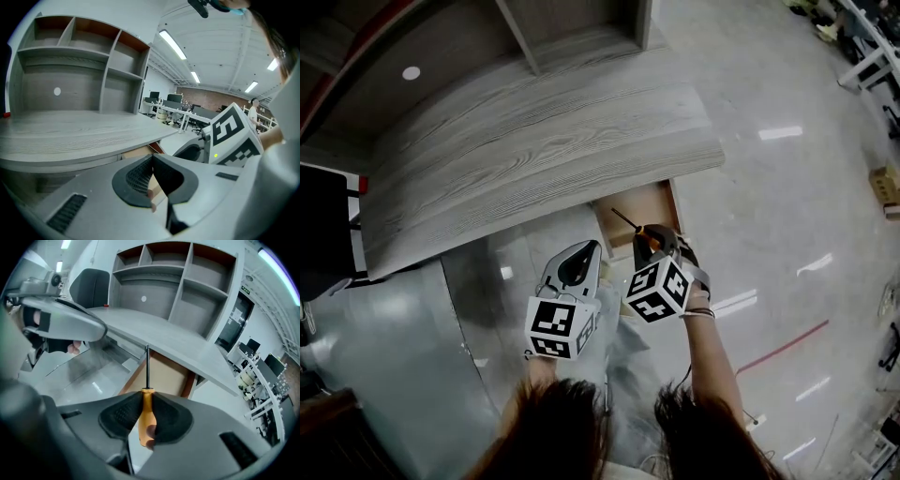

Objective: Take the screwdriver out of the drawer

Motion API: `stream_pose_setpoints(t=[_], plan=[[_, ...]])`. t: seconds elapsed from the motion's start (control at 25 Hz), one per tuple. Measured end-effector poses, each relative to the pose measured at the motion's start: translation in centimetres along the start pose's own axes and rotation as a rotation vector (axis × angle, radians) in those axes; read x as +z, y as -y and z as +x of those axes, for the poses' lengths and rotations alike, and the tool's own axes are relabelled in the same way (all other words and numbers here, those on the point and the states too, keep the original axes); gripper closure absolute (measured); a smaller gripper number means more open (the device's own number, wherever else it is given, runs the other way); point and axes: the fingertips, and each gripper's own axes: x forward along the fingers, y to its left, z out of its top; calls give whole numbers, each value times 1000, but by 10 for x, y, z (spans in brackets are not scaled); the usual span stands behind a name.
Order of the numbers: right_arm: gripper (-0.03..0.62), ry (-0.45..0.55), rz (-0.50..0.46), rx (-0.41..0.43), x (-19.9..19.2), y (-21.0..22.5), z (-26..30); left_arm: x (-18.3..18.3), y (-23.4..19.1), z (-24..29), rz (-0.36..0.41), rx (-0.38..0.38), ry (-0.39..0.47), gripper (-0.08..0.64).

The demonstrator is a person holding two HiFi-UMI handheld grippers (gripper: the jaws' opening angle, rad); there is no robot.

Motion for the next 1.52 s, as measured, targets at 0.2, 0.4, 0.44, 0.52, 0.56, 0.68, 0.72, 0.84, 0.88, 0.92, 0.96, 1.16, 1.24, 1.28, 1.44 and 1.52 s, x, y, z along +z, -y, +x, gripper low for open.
stream_pose_setpoints(t=[0.2, 0.4, 0.44, 0.52, 0.56, 0.68, 0.72, 0.84, 0.88, 0.92, 0.96, 1.16, 1.24, 1.28, 1.44, 1.52], plan=[[508, 33, 44, -19, 3, 7, -24, 15, 14, -12, 6, 8, 13, 543], [508, 70, 88, -33, 7, 11, -48, 28, 28, -25, 26, 13, 21, 543], [508, 77, 99, -35, 7, 12, -53, 30, 31, -27, 30, 14, 24, 543], [508, 92, 119, -40, 8, 13, -63, 35, 37, -31, 37, 16, 31, 543], [508, 100, 126, -42, 9, 13, -68, 38, 40, -33, 39, 17, 35, 543], [508, 124, 145, -52, 11, 14, -83, 50, 48, -41, 46, 22, 54, 543], [508, 132, 155, -55, 12, 14, -89, 54, 51, -43, 48, 24, 61, 543], [508, 164, 190, -72, 17, 17, -107, 67, 57, -51, 53, 28, 81, 543], [508, 176, 201, -79, 20, 18, -114, 71, 60, -54, 54, 26, 87, 543], [508, 189, 211, -87, 23, 19, -121, 75, 62, -57, 54, 23, 92, 543], [508, 202, 222, -94, 26, 20, -128, 79, 64, -60, 54, 20, 95, 543], [508, 262, 267, -131, 40, 20, -161, 95, 73, -75, 67, 5, 102, 543], [508, 279, 285, -149, 45, 20, -173, 100, 76, -83, 76, 1, 104, 543], [508, 288, 294, -158, 47, 20, -179, 103, 77, -87, 79, -1, 104, 543], [508, 324, 319, -188, 55, 16, -202, 116, 80, -104, 93, -13, 129, 543], [508, 336, 328, -201, 57, 13, -212, 122, 84, -113, 108, -22, 143, 543]])
